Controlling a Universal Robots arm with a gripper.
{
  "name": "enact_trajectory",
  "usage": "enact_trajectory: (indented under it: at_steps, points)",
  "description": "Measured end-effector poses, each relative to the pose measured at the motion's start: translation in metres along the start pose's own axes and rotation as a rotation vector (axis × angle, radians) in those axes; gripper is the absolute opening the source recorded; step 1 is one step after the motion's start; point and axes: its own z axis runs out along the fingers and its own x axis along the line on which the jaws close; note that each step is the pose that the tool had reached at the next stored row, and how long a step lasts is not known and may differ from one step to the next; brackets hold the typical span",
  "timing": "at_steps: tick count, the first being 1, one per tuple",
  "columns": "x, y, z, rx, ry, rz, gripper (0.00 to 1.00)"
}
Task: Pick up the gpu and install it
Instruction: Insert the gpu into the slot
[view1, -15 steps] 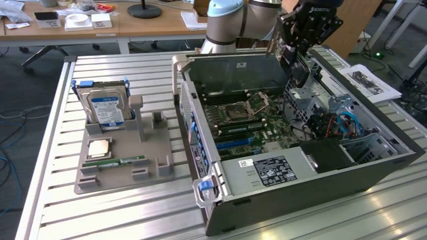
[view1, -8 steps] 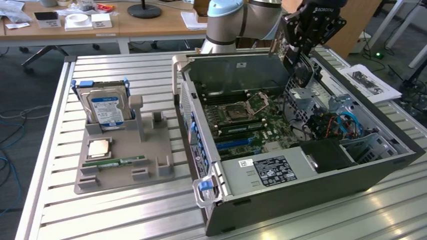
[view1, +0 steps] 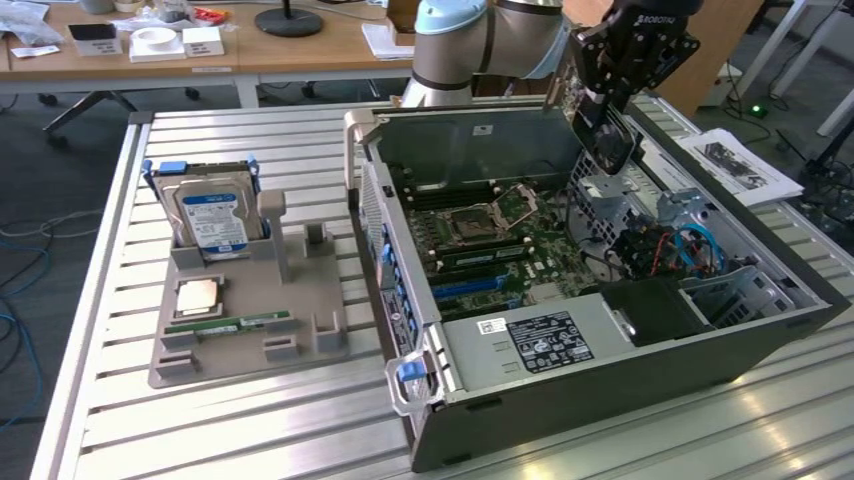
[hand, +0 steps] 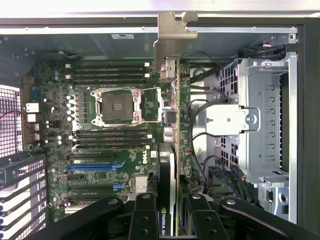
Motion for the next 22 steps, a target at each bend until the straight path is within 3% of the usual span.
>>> enact_trajectory:
  at_steps: [12,22]
  points:
    - [0.0000,0.0000,0.0000,-0.0002,0.0004,-0.009,0.27]
    - [0.0000,0.0000,0.0007,-0.0041,0.0092,-0.185,0.27]
